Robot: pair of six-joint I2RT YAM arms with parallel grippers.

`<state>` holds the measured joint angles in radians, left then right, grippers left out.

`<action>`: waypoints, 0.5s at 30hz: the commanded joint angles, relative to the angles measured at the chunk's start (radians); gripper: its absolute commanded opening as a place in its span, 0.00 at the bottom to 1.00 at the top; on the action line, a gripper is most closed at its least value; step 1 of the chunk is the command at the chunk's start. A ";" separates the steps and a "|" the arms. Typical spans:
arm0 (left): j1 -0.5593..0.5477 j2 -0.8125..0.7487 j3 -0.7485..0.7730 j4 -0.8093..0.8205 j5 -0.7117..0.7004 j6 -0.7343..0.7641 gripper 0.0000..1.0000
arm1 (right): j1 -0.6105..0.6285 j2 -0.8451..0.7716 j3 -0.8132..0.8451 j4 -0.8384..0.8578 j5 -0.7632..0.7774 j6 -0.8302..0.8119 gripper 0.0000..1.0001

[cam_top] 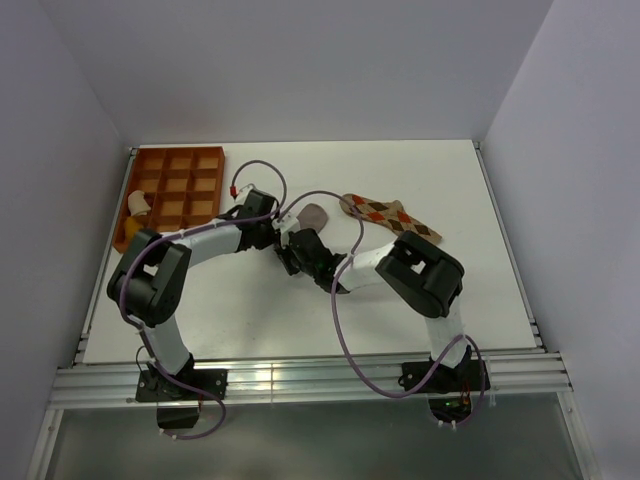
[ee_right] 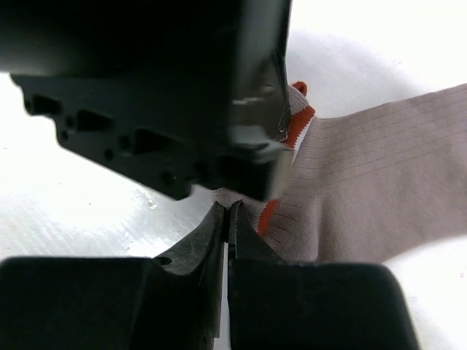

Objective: Roll the socks
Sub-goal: Roll the sock at the center of the board.

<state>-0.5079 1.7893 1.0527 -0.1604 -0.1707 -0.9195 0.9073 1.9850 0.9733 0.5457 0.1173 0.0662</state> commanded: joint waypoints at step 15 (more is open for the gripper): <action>0.069 -0.212 -0.195 0.151 0.095 -0.128 0.61 | -0.238 0.003 -0.025 -0.041 -0.519 0.457 0.00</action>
<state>-0.4435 1.6360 0.8822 -0.0757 -0.0944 -1.0241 0.6956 1.9778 0.9668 0.5255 -0.2928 0.4099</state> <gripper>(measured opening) 0.605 0.023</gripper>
